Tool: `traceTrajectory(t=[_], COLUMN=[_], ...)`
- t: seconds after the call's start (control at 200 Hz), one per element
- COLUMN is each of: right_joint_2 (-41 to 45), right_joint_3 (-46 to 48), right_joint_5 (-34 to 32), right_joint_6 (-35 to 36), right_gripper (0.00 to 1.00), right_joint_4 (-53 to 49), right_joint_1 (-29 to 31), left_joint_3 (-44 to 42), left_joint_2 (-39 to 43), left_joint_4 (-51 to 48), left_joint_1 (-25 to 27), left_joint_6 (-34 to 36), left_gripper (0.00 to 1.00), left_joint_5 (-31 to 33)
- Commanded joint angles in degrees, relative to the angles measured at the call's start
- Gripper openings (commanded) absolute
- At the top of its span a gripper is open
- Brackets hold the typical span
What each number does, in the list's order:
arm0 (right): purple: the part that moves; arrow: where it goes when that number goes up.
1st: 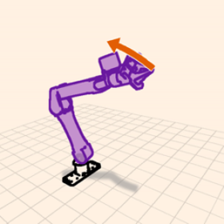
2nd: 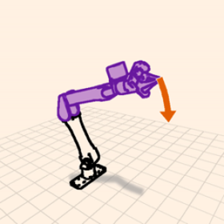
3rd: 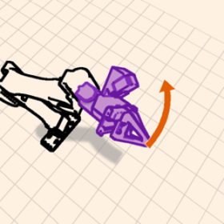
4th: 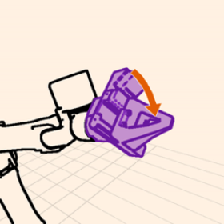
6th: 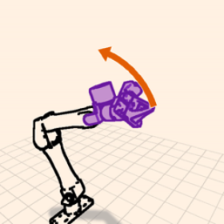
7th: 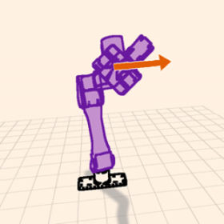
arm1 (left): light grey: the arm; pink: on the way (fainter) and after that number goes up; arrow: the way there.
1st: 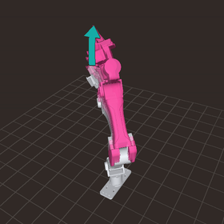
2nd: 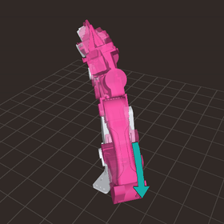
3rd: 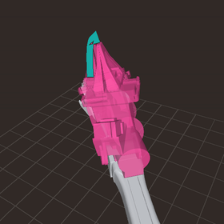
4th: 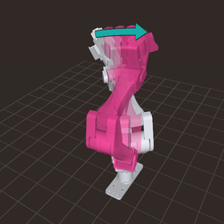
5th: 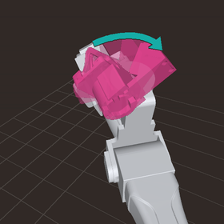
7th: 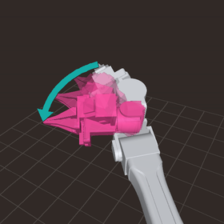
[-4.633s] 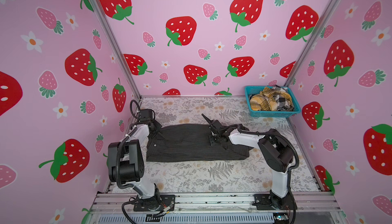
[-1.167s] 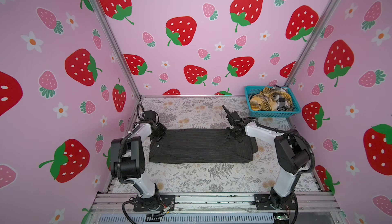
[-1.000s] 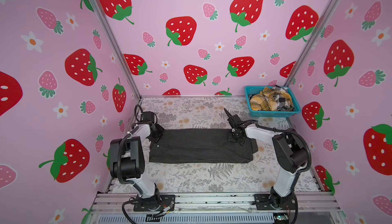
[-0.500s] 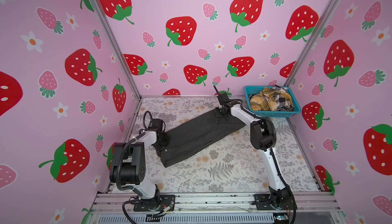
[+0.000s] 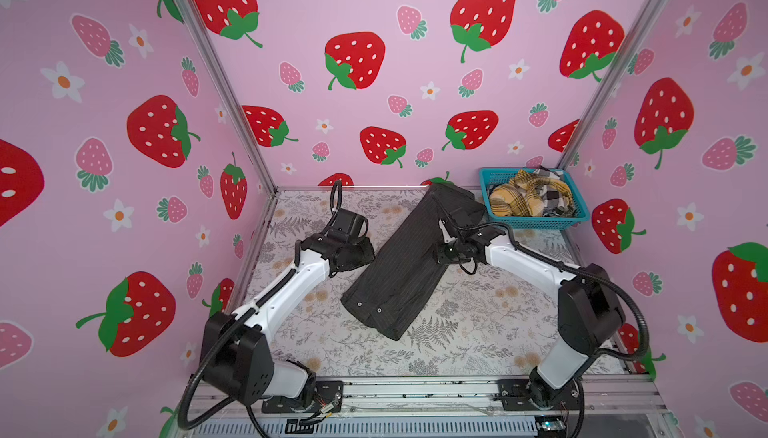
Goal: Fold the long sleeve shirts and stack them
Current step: 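Lift and rotate the folded shirt with both grippers to lie lengthwise away from the robot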
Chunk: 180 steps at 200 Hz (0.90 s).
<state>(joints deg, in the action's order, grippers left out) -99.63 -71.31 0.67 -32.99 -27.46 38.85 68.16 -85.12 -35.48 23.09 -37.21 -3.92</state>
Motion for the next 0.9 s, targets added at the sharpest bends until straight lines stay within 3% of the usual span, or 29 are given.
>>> traceTrajectory(t=[0.0, 0.275, 0.305, 0.575, 0.715, 0.79, 0.895], right_joint_2=[-2.45, -13.5, -14.68, -24.42, -25.27, -24.46, -18.56], right_joint_3=[1.04, -4.31, -4.93, -14.34, -18.28, -21.17, -17.01], right_joint_5=[1.03, -2.96, -3.33, -2.44, -1.02, -4.4, -7.04], right_joint_6=[-2.87, -2.91, -2.74, -0.28, 1.07, 1.09, -0.05], right_gripper=[0.43, 0.38, 0.37, 0.34, 0.34, 0.34, 0.37], right_joint_4=[2.88, 1.4, 1.14, -0.83, -1.41, -7.02, -10.87], right_joint_1=[-0.36, -2.28, -2.45, -3.21, -3.08, -3.17, -3.25], left_joint_3=[1.93, -4.24, -5.17, -16.54, -19.35, -19.16, -16.89], left_joint_2=[-8.87, -17.08, -17.35, -13.45, -10.93, -10.87, -11.69], left_joint_4=[-6.34, -0.04, -0.08, 3.95, 5.63, 5.88, 4.75], left_joint_1=[-0.35, -2.25, -2.52, -1.97, 4.73, 10.31, 16.41], left_joint_6=[5.26, 1.32, 0.94, -3.51, -7.19, -8.86, -9.21], left_gripper=[0.29, 0.07, 0.0, 0.0, 0.0, 0.0, 0.0], left_joint_5=[-3.11, -11.17, -10.91, -16.08, -19.08, -19.63, -20.6])
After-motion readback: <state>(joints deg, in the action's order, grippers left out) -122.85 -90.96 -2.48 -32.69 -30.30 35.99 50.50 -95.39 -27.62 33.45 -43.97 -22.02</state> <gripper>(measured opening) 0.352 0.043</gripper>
